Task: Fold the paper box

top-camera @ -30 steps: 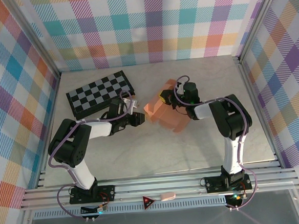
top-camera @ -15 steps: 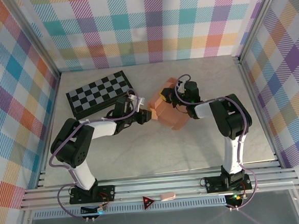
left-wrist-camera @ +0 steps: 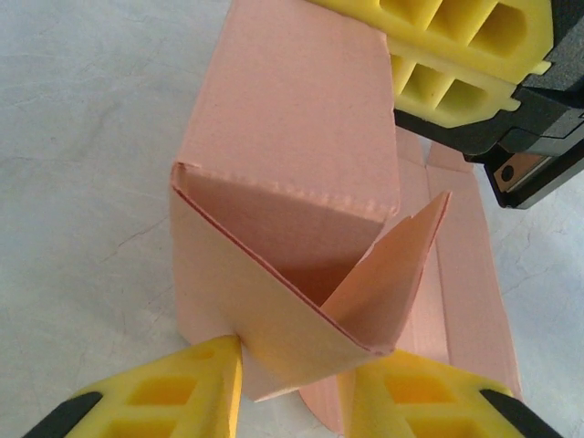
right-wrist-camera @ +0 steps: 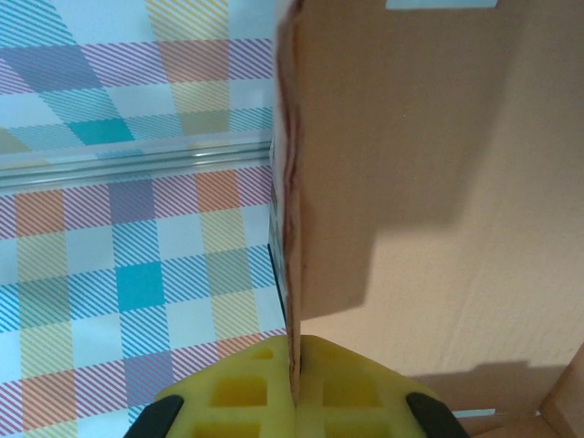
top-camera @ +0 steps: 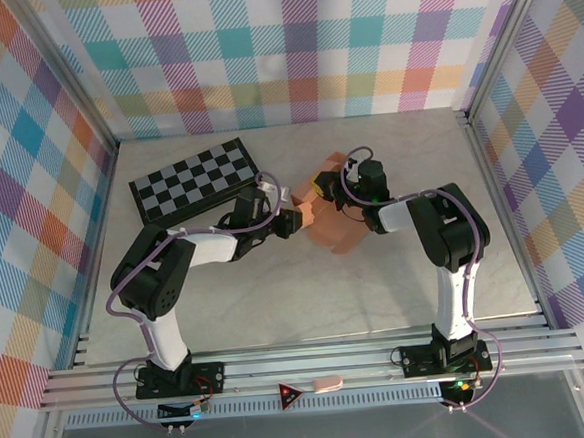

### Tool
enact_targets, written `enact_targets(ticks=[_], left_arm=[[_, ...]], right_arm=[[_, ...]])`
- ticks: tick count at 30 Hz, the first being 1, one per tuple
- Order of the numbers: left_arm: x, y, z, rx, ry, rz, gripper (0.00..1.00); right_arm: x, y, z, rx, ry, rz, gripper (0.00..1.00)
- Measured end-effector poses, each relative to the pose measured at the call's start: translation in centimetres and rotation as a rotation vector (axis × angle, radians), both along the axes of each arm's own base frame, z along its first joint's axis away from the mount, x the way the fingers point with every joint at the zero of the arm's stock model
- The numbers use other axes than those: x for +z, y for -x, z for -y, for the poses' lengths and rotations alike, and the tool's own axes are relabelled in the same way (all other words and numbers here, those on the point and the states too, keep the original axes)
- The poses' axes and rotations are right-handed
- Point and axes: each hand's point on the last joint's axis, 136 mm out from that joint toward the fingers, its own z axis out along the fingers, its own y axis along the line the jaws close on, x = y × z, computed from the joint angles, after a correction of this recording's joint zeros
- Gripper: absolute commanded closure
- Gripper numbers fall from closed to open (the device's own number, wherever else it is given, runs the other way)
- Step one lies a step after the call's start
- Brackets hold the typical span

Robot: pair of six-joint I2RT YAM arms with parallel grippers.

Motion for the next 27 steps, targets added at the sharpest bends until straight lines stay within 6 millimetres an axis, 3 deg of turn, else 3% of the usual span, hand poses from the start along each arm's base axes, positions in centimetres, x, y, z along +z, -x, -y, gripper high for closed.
enact_targets(ticks=[6,27], left_arm=[[-0.5,-0.6,0.6,0.054,-0.02,0.015,0.66],[-1.6,-2.7,-0.4,0.284,-0.052,0.047,0.62]], right_arm=[[-0.3,0.3,-0.3,-0.034,-0.013,-0.011,1.0],[-0.5,0.3,0.1,-0.163,-0.044,-0.027,1.0]])
